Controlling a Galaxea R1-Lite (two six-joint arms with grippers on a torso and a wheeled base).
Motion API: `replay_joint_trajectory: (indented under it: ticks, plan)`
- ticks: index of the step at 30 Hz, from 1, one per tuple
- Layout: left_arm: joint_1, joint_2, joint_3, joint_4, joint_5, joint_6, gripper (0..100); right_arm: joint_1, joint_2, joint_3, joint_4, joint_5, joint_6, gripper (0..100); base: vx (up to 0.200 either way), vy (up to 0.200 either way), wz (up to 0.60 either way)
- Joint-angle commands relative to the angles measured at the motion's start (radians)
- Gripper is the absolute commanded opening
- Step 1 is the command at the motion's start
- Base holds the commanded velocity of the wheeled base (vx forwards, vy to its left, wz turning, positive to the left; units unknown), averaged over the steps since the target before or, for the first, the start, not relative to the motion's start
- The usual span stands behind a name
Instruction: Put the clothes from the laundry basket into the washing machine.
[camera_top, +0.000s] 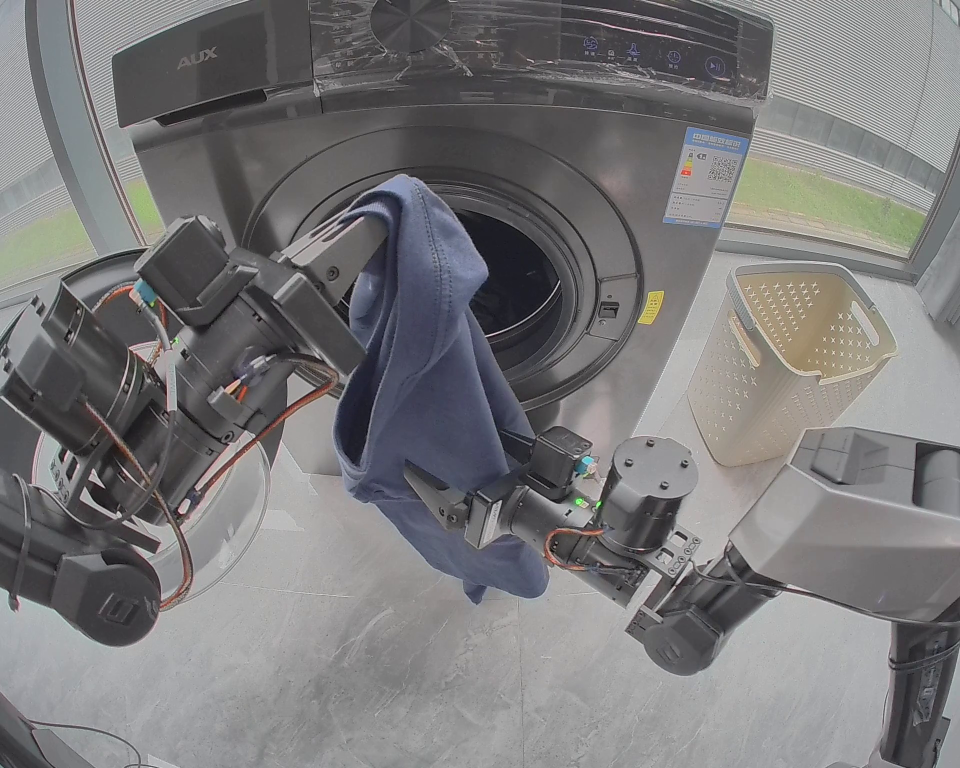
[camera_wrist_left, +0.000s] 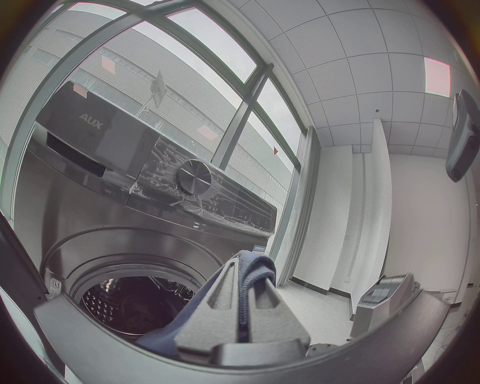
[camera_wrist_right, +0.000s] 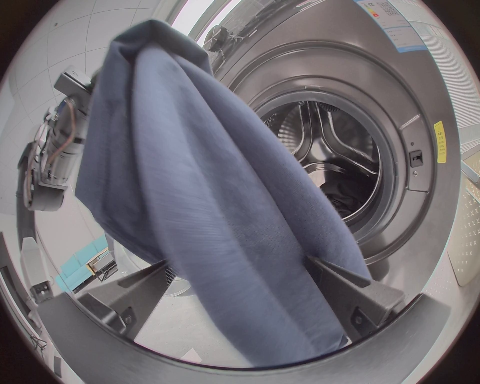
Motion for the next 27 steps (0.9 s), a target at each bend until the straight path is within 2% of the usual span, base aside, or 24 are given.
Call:
replay_joint_trajectory:
  ticks: [1,6,9,10,15,20,25,26,27]
  plan:
    - [-0.018,-0.043,-0.003,0.005,-0.001,-0.001,0,-0.025,0.123,-0.112,0.010,0.002,-0.008,100,0.000,0.000,0.00]
    - [-0.016,-0.046,-0.003,0.005,-0.004,-0.002,0,-0.027,0.137,-0.128,0.009,0.000,-0.008,100,0.000,0.000,0.00]
    - [-0.013,-0.051,-0.008,0.004,-0.007,-0.010,0,-0.025,0.169,-0.175,0.006,-0.009,-0.005,100,0.000,0.000,0.00]
    - [-0.013,-0.051,-0.008,0.004,-0.007,-0.010,0,-0.025,0.169,-0.175,0.006,-0.009,-0.005,0,0.000,0.000,0.00]
    - [-0.012,-0.050,-0.003,0.004,-0.007,-0.011,0,-0.029,0.164,-0.218,0.001,-0.015,-0.002,0,0.000,0.000,0.00]
    - [0.020,-0.037,0.006,0.005,-0.003,-0.011,0,-0.059,0.148,-0.220,0.000,-0.045,0.001,0,0.000,0.000,0.00]
    - [0.171,-0.002,0.043,0.008,-0.021,-0.008,0,-0.102,0.065,-0.198,0.007,-0.063,0.007,0,0.000,0.000,0.00]
    - [0.175,0.000,0.043,0.008,-0.022,-0.010,0,-0.104,0.062,-0.198,0.007,-0.063,0.007,0,0.000,0.000,0.00]
    - [0.224,0.033,0.066,0.005,-0.044,-0.008,0,-0.121,0.011,-0.186,0.012,-0.063,0.009,0,0.000,0.000,0.00]
